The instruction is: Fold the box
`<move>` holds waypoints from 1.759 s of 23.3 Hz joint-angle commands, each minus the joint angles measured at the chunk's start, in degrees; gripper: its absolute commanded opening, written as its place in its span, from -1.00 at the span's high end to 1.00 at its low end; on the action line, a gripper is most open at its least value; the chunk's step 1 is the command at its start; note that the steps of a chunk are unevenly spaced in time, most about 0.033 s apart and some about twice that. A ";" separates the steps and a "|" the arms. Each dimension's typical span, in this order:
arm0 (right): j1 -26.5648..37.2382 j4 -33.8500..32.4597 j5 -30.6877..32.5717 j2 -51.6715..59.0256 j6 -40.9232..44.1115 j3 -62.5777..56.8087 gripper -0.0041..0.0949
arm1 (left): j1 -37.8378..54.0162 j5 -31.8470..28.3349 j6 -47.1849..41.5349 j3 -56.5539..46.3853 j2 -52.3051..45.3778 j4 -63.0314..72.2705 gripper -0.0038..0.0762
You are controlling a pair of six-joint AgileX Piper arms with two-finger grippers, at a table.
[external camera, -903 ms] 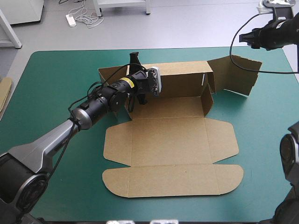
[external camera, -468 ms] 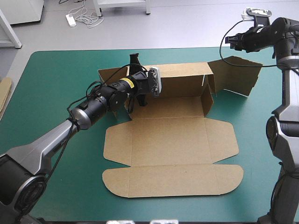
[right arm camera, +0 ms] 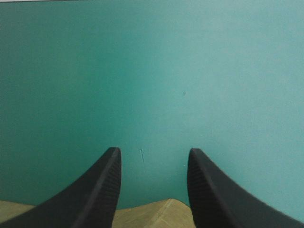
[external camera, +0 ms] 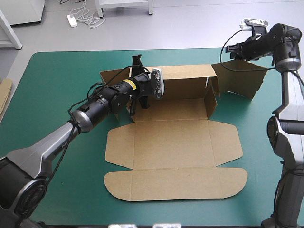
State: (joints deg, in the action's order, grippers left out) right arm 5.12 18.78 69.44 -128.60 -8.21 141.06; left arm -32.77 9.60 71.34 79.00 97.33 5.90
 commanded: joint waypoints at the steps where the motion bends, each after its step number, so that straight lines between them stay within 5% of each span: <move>1: 0.42 4.51 1.96 4.06 -2.03 1.40 0.11 | -0.34 2.27 -2.13 0.82 -1.94 0.63 0.93; 8: -0.23 1.19 2.04 10.42 -3.85 -6.75 0.18 | -0.34 1.95 -2.13 0.82 -1.31 -0.08 0.93; 18: -0.23 3.53 -0.52 26.05 -11.50 -34.22 0.32 | -0.34 0.42 -2.13 0.82 -1.31 -0.08 0.93; 21: -0.23 7.84 -3.45 29.59 -15.79 -40.91 0.32 | -0.34 0.42 -2.13 0.82 -1.31 0.31 0.93; 29: -0.33 27.33 -23.66 43.41 -44.52 -71.29 0.32 | -0.34 0.64 -2.13 0.82 -1.31 0.31 0.93; 34: -0.33 35.34 -26.68 44.67 -55.80 -77.08 0.32 | -0.34 0.64 -2.13 0.82 -1.31 0.31 0.93; 41: -0.33 36.07 -27.53 44.42 -63.20 -78.77 0.14 | -0.34 0.76 -2.13 0.82 -1.31 0.31 0.93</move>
State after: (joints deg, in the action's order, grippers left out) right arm 4.80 51.36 43.10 -86.41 -67.32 61.12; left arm -32.82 8.52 71.17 79.00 97.67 4.27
